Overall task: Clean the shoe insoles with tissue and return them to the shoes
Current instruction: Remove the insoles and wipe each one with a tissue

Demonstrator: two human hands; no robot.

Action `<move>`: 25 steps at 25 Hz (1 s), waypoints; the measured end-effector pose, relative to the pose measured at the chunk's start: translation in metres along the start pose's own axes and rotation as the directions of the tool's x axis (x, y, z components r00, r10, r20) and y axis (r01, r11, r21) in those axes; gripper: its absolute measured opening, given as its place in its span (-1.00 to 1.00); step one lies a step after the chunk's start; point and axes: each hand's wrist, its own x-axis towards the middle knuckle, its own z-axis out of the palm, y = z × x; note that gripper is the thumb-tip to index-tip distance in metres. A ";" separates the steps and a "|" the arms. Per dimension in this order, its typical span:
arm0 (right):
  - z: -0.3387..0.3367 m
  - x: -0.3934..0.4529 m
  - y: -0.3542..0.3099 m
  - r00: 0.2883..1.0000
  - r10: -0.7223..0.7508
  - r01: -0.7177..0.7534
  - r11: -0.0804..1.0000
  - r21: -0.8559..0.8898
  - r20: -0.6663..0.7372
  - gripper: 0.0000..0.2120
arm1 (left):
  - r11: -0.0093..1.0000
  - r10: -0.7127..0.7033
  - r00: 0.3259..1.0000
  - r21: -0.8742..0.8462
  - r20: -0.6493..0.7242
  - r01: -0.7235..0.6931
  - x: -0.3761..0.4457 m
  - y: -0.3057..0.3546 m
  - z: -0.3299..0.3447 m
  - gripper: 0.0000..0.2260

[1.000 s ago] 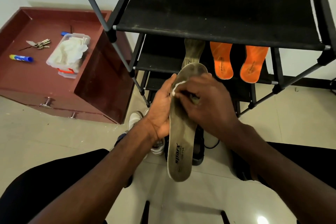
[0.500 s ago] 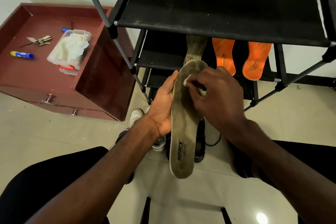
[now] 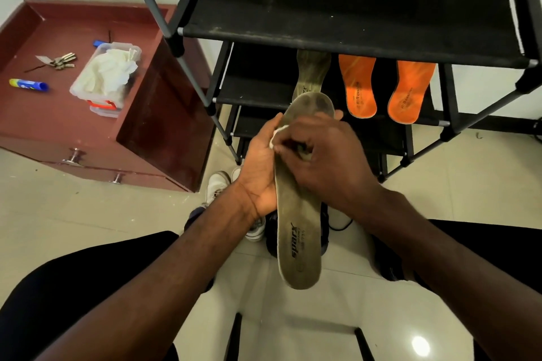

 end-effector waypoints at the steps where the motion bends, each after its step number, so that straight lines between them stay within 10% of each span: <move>1: -0.005 -0.002 0.000 0.995 -0.049 0.045 0.998 0.039 0.087 -0.92 | 1.000 0.005 1.000 -0.003 0.012 -0.005 -0.001 0.003 -0.001 -0.39; 3: -0.016 -0.003 0.009 0.984 -0.058 0.066 0.997 -0.043 0.168 -0.89 | 1.000 0.003 1.000 0.015 -0.004 -0.003 -0.004 0.005 -0.005 -0.46; 7: -0.012 0.004 0.015 0.988 0.076 -0.101 0.976 -0.191 -0.134 -0.86 | 0.999 0.048 0.999 0.010 -0.017 -0.048 -0.003 0.006 0.001 -0.49; 13: -0.012 -0.003 0.004 0.977 -0.089 0.105 0.991 -0.079 0.192 -0.91 | 0.998 0.058 0.996 0.005 0.062 -0.058 -0.005 0.018 -0.005 -0.33; 17: -0.007 0.005 0.012 0.994 0.076 -0.090 0.981 -0.174 -0.084 -0.91 | 0.997 0.072 0.997 -0.005 0.015 -0.072 -0.002 0.013 -0.001 -0.40; 22: -0.005 -0.006 -0.001 0.976 -0.060 0.057 0.998 0.018 0.208 -0.92 | 0.997 0.080 0.996 0.009 0.044 -0.080 -0.005 0.023 -0.005 -0.30; 25: -0.003 -0.001 0.004 0.997 0.073 -0.074 0.984 -0.163 -0.011 -0.92 | 0.996 0.084 0.996 -0.010 0.040 -0.084 -0.004 0.023 -0.008 -0.31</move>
